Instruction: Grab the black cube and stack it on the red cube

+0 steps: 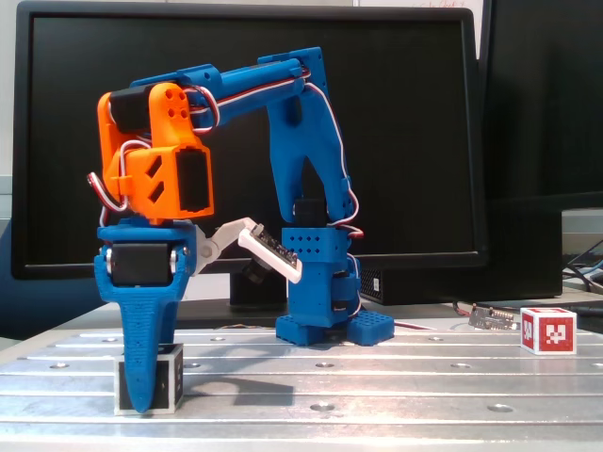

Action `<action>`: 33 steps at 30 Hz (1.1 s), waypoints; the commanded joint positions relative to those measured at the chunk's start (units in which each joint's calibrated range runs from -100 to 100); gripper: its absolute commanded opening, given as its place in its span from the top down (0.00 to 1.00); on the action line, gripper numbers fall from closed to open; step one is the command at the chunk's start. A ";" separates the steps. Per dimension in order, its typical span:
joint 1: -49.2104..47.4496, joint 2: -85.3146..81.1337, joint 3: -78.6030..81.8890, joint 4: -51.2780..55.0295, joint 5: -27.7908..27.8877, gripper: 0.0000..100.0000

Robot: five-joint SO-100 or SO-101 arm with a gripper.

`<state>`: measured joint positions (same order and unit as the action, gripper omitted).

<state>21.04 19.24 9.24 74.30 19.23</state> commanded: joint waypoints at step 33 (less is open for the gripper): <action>-0.40 -1.11 -6.75 4.24 0.23 0.82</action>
<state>21.04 19.24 5.25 77.74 19.23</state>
